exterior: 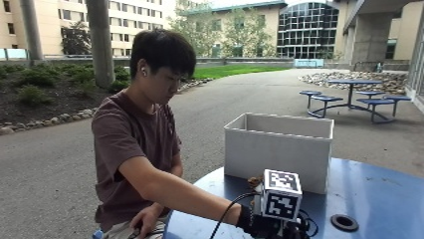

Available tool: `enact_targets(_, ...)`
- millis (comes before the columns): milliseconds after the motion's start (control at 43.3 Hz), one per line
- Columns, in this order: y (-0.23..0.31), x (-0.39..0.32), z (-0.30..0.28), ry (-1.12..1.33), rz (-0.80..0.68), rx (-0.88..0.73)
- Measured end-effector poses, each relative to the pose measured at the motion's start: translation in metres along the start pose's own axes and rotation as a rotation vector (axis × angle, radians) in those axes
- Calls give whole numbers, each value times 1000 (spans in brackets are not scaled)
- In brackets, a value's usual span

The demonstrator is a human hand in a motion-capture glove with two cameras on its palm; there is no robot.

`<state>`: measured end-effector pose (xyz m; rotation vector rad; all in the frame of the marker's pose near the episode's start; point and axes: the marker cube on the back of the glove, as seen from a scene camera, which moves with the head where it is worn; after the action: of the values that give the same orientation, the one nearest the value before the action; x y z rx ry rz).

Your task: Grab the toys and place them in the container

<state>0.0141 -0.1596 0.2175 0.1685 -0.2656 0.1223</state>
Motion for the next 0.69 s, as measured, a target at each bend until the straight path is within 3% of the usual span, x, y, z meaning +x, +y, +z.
enact_targets(161,-7,-5,-3,6,11,221)
enact_targets(300,-21,-13,-26,-102,61,118)
enact_targets(484,-26,-38,-105,-110,66,128)
enact_targets(692,-22,-113,-217,29,-7,207)
